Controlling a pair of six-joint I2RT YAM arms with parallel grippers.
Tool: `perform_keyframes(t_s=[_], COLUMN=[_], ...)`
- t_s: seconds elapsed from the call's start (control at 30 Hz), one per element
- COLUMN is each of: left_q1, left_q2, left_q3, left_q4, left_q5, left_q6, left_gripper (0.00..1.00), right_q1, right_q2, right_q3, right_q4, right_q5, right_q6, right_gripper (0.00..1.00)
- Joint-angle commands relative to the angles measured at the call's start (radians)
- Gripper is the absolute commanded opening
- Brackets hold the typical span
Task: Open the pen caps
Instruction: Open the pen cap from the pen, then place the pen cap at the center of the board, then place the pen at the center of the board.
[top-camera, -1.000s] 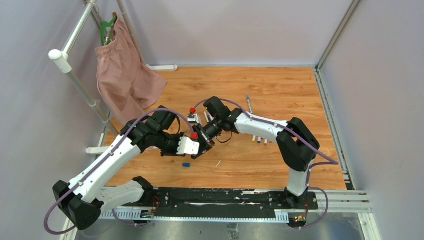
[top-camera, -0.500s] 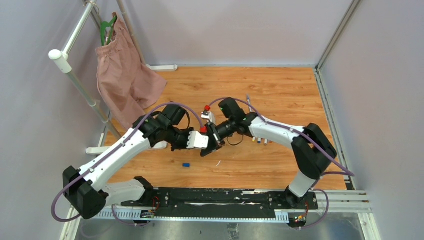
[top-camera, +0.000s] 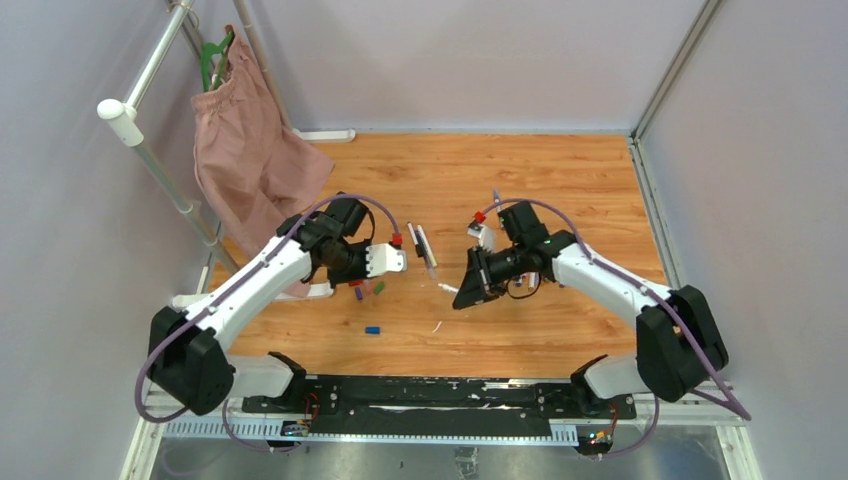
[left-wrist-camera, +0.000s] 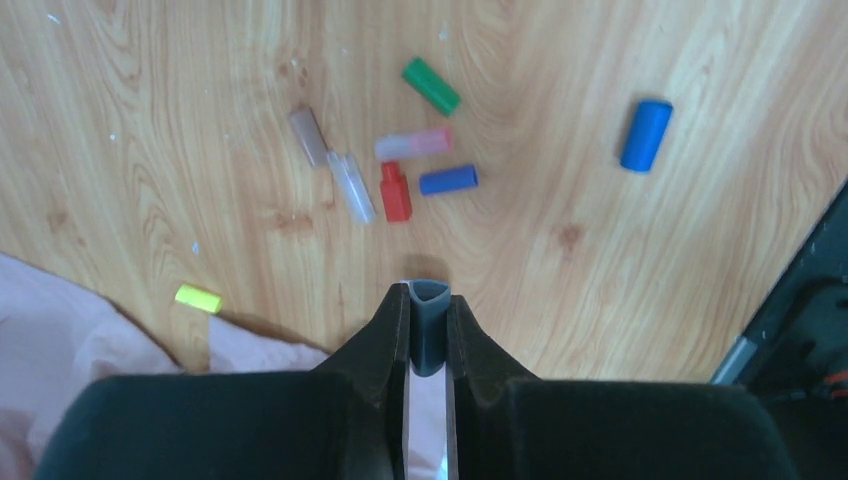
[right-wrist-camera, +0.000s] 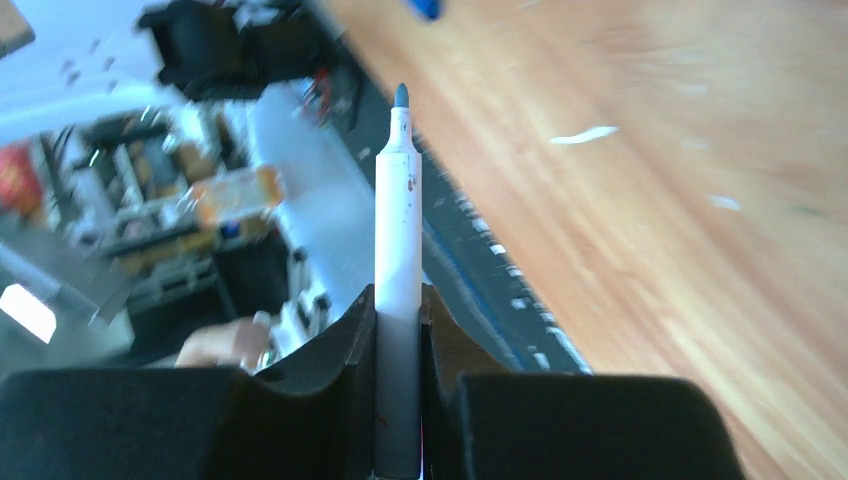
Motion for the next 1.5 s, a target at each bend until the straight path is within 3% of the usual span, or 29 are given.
perform_keyframes(t_s=[0.0, 0.1, 0.23, 0.53, 0.7, 0.8, 0.87, 0.93, 0.97, 1.0, 1.3, 1.33, 1.47], left_q1=[-0.011, -0.02, -0.026, -0.025, -0.024, -0.024, -0.024, -0.023, -0.023, -0.02, -0.005, -0.003, -0.003], left_q2=[0.111, 0.186, 0.277, 0.361, 0.378, 0.361, 0.329, 0.29, 0.275, 0.26, 0.144, 0.129, 0.082], left_q3=[0.006, -0.015, -0.028, -0.068, -0.069, -0.056, -0.039, -0.016, 0.001, 0.023, 0.164, 0.171, 0.19], left_q4=[0.161, 0.264, 0.354, 0.411, 0.398, 0.365, 0.335, 0.301, 0.276, 0.246, 0.096, 0.092, 0.073], left_q5=[0.043, 0.019, -0.026, -0.068, -0.073, -0.077, -0.069, -0.062, -0.056, -0.046, -0.05, -0.048, -0.049], left_q6=[-0.131, -0.171, -0.207, -0.222, -0.236, -0.256, -0.263, -0.276, -0.285, -0.296, -0.408, -0.415, -0.425], left_gripper=[0.0, 0.0, 0.09, 0.14, 0.23, 0.45, 0.47, 0.6, 0.75, 0.8, 0.87, 0.98, 1.0], right_q1=[-0.128, -0.218, -0.306, -0.357, -0.357, -0.357, -0.357, -0.354, -0.354, -0.352, -0.348, -0.345, -0.328], right_q2=[-0.082, -0.162, -0.241, -0.163, -0.031, 0.035, 0.069, 0.096, 0.109, 0.122, 0.216, 0.221, 0.23], right_q3=[0.024, -0.002, -0.037, -0.039, -0.003, 0.019, 0.04, 0.06, 0.068, 0.076, 0.108, 0.11, 0.109], right_q4=[-0.145, -0.168, -0.167, -0.083, -0.027, 0.006, 0.016, 0.019, 0.022, 0.022, 0.025, 0.025, 0.019], right_q5=[0.346, 0.548, 0.768, 1.094, 1.148, 1.141, 1.128, 1.126, 1.126, 1.127, 1.113, 1.109, 1.115], right_q6=[-0.034, 0.001, 0.023, 0.026, 0.018, 0.013, 0.013, 0.015, 0.015, 0.013, 0.008, 0.008, 0.012], right_gripper=[0.0, 0.0, 0.0, 0.0, 0.0, 0.0, 0.0, 0.0, 0.0, 0.0, 0.02, 0.03, 0.1])
